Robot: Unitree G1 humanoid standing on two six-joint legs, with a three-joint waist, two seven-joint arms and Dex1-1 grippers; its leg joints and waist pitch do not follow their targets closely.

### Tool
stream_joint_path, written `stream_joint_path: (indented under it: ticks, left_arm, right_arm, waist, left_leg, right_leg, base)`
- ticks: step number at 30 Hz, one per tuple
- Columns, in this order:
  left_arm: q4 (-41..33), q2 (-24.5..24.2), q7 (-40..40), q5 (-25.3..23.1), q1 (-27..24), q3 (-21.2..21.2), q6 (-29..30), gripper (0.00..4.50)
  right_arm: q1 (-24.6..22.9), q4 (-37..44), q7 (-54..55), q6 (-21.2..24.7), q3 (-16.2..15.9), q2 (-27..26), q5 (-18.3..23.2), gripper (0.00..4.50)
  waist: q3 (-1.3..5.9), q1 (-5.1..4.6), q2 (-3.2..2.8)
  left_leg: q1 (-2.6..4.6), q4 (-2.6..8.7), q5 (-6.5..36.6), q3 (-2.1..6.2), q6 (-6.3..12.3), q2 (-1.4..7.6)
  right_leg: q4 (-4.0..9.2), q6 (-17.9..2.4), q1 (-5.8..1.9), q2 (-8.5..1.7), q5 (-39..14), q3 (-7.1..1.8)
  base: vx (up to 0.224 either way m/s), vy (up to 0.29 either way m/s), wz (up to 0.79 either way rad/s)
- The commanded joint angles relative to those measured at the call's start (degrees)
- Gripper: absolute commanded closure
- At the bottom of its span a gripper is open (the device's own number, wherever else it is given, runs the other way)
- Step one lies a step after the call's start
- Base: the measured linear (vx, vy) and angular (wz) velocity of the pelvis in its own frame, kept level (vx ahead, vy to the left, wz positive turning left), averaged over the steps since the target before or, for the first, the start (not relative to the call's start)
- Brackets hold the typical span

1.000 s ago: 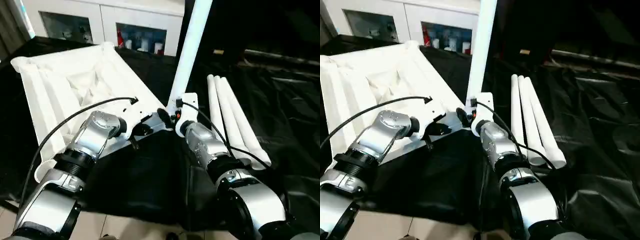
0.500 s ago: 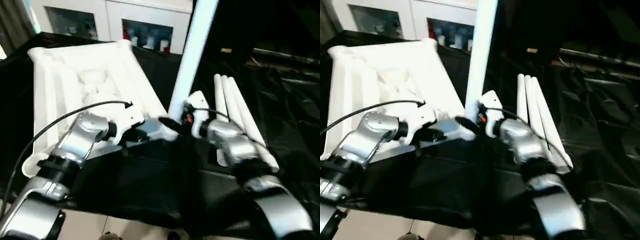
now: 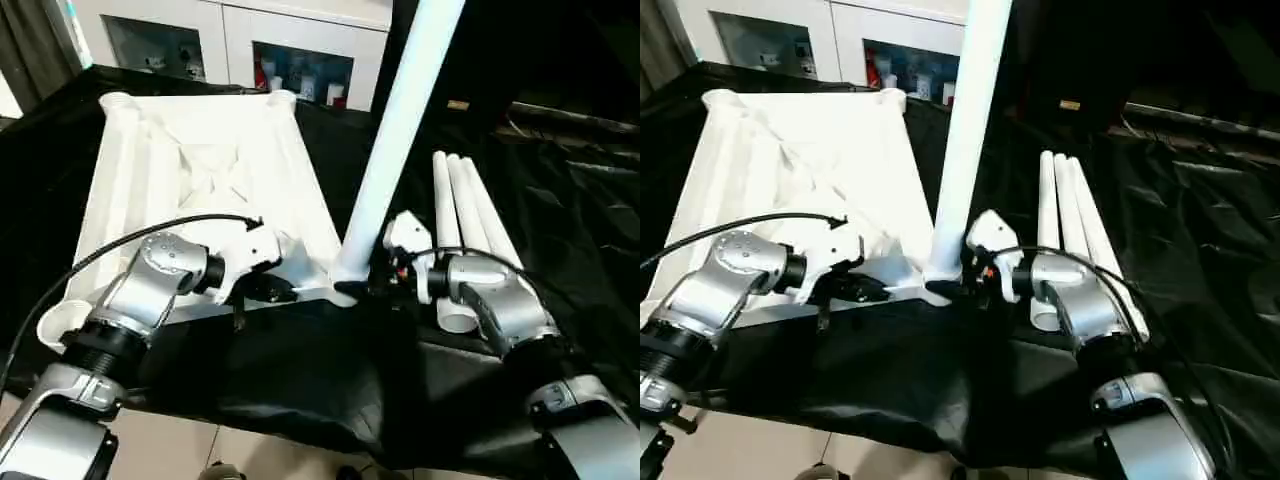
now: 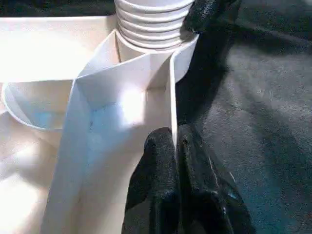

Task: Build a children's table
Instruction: Rotate leg to tighten

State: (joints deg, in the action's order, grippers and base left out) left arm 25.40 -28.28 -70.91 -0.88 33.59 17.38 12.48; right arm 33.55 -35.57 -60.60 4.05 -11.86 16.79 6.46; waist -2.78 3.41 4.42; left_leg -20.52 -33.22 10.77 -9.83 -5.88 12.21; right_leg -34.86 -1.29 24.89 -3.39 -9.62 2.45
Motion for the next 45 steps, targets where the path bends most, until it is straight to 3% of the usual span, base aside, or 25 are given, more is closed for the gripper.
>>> stream_joint_path:
  ticks: [1,5,10,14,19,21,24,26,27,29,31,32,36,37,40,43,45]
  left_arm:
    - [-2.2,0.9,-2.4,1.7,-0.1,1.1,-1.4,4.5]
    - [-2.4,1.0,-3.0,1.6,-0.4,1.3,-1.7,4.5]
    - [-1.9,0.7,-3.2,1.4,-0.3,1.5,-1.9,4.5]
    - [-1.6,0.7,-3.0,1.2,-0.2,1.4,-2.0,4.5]
    - [-0.1,1.5,-0.1,0.0,0.1,1.1,-1.5,4.5]
    - [0.6,2.3,1.9,-0.3,0.4,0.7,-1.0,4.5]
    - [2.9,5.6,8.7,-1.3,1.7,-0.6,1.4,4.5]
    - [5.5,9.0,15.1,-2.2,3.3,-1.6,3.2,4.5]
    - [5.6,9.1,15.3,-2.2,3.3,-1.6,3.2,4.5]
    - [8.2,12.7,20.9,-3.8,4.7,-1.3,4.4,4.5]
    - [8.7,15.1,23.4,-4.3,5.0,-0.8,5.8,4.5]
    - [8.5,16.1,24.1,-4.4,5.0,-0.5,6.4,4.5]
    - [7.5,18.4,24.5,-5.0,4.9,0.8,7.3,4.5]
    - [7.6,18.4,24.6,-5.0,5.0,0.8,7.3,4.5]
    - [8.1,18.1,24.5,-5.2,5.1,1.0,6.4,4.5]
    - [7.1,16.4,22.2,-4.9,4.4,0.9,5.7,4.5]
    - [6.4,15.2,20.3,-4.7,3.9,1.0,5.0,4.5]
  right_arm:
    - [0.1,1.4,-0.5,0.7,-0.3,0.7,0.2,1.0]
    - [-0.1,1.3,-0.1,0.8,-0.3,0.0,-0.2,1.26]
    - [-0.5,1.9,-0.2,1.2,-0.3,-0.4,0.0,1.68]
    - [-1.0,2.3,-0.4,1.5,-0.3,-0.4,0.3,1.73]
    - [-2.7,2.1,2.8,3.5,0.7,-2.0,0.8,1.75]
    - [-2.8,0.9,6.0,3.9,1.6,-3.0,0.5,1.75]
    - [-2.4,-2.6,16.4,5.4,4.2,-6.3,-0.4,1.75]
    - [-1.5,-5.3,26.2,7.6,7.1,-10.0,-0.1,1.75]
    - [-1.5,-5.4,26.6,7.7,7.2,-10.1,-0.1,1.75]
    - [0.8,-9.9,38.5,9.1,11.1,-14.7,1.2,1.75]
    - [2.0,-11.9,43.3,9.1,12.3,-16.9,1.6,1.76]
    - [2.4,-12.5,44.7,9.0,12.4,-17.6,1.5,1.76]
    - [3.5,-13.3,44.8,6.4,10.4,-19.1,-1.2,1.76]
    - [3.5,-13.2,44.7,6.3,10.4,-19.2,-1.2,1.2]
    - [3.8,-13.0,43.8,5.5,10.5,-19.9,-1.4,1.06]
    - [4.0,-12.2,40.5,3.1,8.6,-18.7,-2.3,0.89]
    - [3.8,-11.2,37.5,2.5,7.9,-17.5,-2.2,0.89]
  waist:
    - [3.71,-0.1,-0.69]
    - [3.61,-0.18,-0.78]
    - [3.76,-0.15,-0.92]
    - [3.87,-0.13,-0.92]
    - [3.83,-0.03,-1.07]
    - [3.65,-0.1,-1.14]
    - [3.2,-0.27,-1.14]
    - [2.81,-0.61,-1.23]
    - [2.97,-0.62,-1.14]
    - [3.04,-1.06,-1.21]
    - [3.09,-1.41,-1.43]
    - [3.24,-1.52,-1.27]
    - [3.24,-1.58,-1.08]
    - [3.23,-1.57,-1.09]
    - [3.33,-1.53,-0.96]
    - [3.35,-1.43,-0.94]
    - [3.43,-1.56,-0.96]
  left_leg:
    - [0.29,3.27,7.2,-0.63,2.57,0.67]
    - [0.25,3.28,8.7,-0.53,1.68,0.74]
    - [0.3,3.18,8.3,-0.51,1.4,0.72]
    - [0.26,3.06,6.8,-0.55,1.97,0.66]
    - [0.35,3.08,7.5,-0.54,1.82,0.66]
    - [0.32,3.2,9.0,-0.48,1.07,0.65]
    - [0.84,3.43,13.1,-0.43,-0.68,0.59]
    - [1.14,3.67,16.9,-0.15,-1.86,0.5]
    - [1.33,3.69,17.7,0.15,-2.26,0.49]
    - [0.88,3.87,17.1,0.29,-2.23,0.49]
    - [1.17,3.72,17.9,0.35,-2.7,0.4]
    - [1.0,3.69,17.5,0.38,-2.54,0.38]
    - [0.84,3.7,17.9,0.36,-1.4,0.41]
    - [0.64,3.72,17.4,0.32,-1.07,0.35]
    - [0.48,3.74,16.1,0.25,-0.64,0.39]
    - [0.5,3.74,15.6,0.18,-0.47,0.48]
    - [0.06,3.83,14.4,0.31,-0.32,0.51]
  right_leg:
    - [2.86,-13.3,-4.3,-3.29,-4.1,-2.25]
    - [3.07,-12.5,-4.19,-3.33,-7.2,-2.2]
    - [2.85,-12.7,-4.23,-3.25,-5.8,-2.2]
    - [2.53,-13.5,-4.37,-3.2,-2.6,-2.18]
    - [2.65,-13.5,-4.38,-3.23,-3.4,-2.18]
    - [2.96,-12.9,-4.31,-3.27,-6.1,-2.16]
    - [4.0,-11.0,-3.83,-3.32,-14.7,-2.14]
    - [4.88,-8.4,-3.38,-3.32,-23.7,-1.98]
    - [5.23,-7.2,-3.46,-3.57,-26.6,-1.85]
    - [5.15,-6.6,-3.48,-3.5,-26.1,-1.85]
    - [5.29,-6.3,-3.14,-3.54,-26.9,-1.82]
    - [5.24,-6.1,-3.35,-3.5,-26.0,-1.77]
    - [5.28,-6.4,-3.31,-3.48,-24.3,-1.81]
    - [5.18,-6.6,-3.4,-3.46,-23.3,-1.88]
    - [4.9,-7.3,-3.57,-3.43,-20.9,-1.96]
    - [4.71,-8.2,-3.59,-3.53,-19.3,-2.01]
    - [4.36,-8.5,-4.05,-3.53,-17.5,-1.98]
  base:
    - [0.0,0.0,0.0]
    - [0.0,0.0,0.0]
    - [0.0,0.0,0.0]
    - [0.0,0.0,0.0]
    - [0.0,0.0,0.0]
    - [0.0,0.0,0.0]
    - [0.0,0.0,0.0]
    - [0.0,0.0,0.0]
    - [0.0,0.0,0.0]
    - [0.0,0.0,0.0]
    - [0.0,0.0,0.0]
    - [0.0,0.0,0.0]
    - [0.0,0.0,0.0]
    - [0.0,0.0,0.0]
    - [0.0,0.0,0.0]
    - [0.0,0.0,0.0]
    - [0.0,0.0,0.0]
